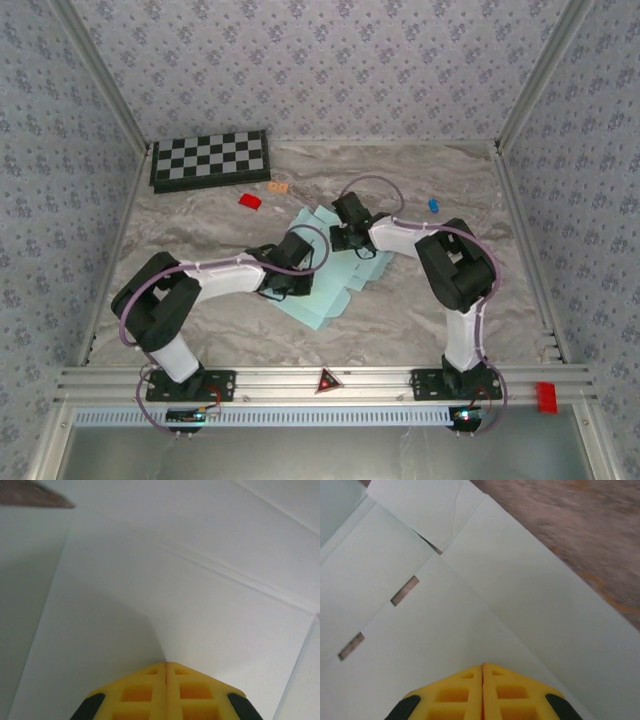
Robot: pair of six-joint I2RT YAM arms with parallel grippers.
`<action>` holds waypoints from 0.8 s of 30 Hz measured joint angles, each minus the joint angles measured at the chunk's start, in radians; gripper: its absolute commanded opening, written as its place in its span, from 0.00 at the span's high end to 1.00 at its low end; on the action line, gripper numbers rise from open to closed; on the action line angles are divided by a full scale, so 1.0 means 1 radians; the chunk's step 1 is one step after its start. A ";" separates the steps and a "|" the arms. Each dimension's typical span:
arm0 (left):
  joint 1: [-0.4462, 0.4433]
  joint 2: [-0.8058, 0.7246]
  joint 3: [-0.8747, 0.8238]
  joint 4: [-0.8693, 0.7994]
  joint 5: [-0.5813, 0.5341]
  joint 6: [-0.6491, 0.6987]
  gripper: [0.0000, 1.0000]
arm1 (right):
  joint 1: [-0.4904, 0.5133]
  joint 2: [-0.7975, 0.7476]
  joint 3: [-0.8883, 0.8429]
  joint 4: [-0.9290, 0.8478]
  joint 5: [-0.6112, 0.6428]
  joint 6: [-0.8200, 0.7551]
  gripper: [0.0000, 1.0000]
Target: Fold the paper box
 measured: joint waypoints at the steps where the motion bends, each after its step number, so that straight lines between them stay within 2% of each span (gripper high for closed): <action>1: -0.009 0.000 0.000 0.001 0.009 -0.008 1.00 | 0.006 0.010 0.014 0.000 -0.012 -0.003 0.91; 9: -0.045 0.000 0.001 -0.006 0.057 -0.030 0.98 | 0.049 0.026 0.041 -0.010 -0.074 -0.033 0.91; 13: -0.044 -0.007 0.039 -0.062 0.043 -0.013 0.84 | 0.049 -0.006 0.040 -0.044 -0.086 -0.035 0.91; 15: -0.036 -0.024 0.071 -0.093 0.036 0.004 0.80 | 0.046 -0.038 0.037 -0.053 -0.086 -0.034 0.91; 20: 0.026 -0.053 0.175 -0.121 0.029 0.048 0.69 | 0.033 -0.121 0.014 -0.052 -0.084 -0.009 0.95; 24: 0.098 -0.045 0.249 -0.138 0.026 0.084 0.66 | 0.017 -0.126 -0.026 -0.032 -0.082 0.019 0.97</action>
